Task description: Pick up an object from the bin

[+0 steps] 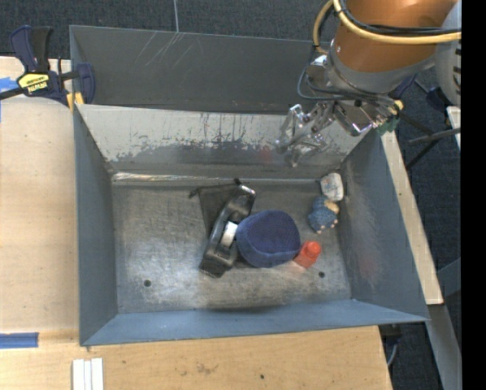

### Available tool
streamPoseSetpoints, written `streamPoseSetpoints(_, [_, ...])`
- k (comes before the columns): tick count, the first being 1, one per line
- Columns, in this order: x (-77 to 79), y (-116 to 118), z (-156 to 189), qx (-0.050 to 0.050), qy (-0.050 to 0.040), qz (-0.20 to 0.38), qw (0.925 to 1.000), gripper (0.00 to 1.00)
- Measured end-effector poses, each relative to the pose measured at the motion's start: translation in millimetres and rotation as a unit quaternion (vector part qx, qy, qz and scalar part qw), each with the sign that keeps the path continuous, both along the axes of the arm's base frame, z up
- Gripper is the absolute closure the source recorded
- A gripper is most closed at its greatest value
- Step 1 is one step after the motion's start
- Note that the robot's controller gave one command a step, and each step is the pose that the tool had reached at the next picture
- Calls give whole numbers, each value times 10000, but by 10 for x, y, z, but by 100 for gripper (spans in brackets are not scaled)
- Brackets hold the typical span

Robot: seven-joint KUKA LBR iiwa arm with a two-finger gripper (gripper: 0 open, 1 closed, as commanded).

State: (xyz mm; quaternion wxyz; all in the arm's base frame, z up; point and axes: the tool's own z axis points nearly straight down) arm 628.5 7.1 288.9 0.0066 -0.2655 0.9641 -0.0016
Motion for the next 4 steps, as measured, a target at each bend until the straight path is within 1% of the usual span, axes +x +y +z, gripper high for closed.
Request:
streamPoseSetpoints(1, [-153,-113,-1519,3,91,112,9999,100])
streamPoseSetpoints(2, [-131,-116,-1470,-1,49,107,9999,0])
streamPoseSetpoints(3, [-6,-18,-1956,-13,-17,904,9959,0])
streamPoseSetpoints(4, [20,-32,-1935,-27,-68,898,9959,100])
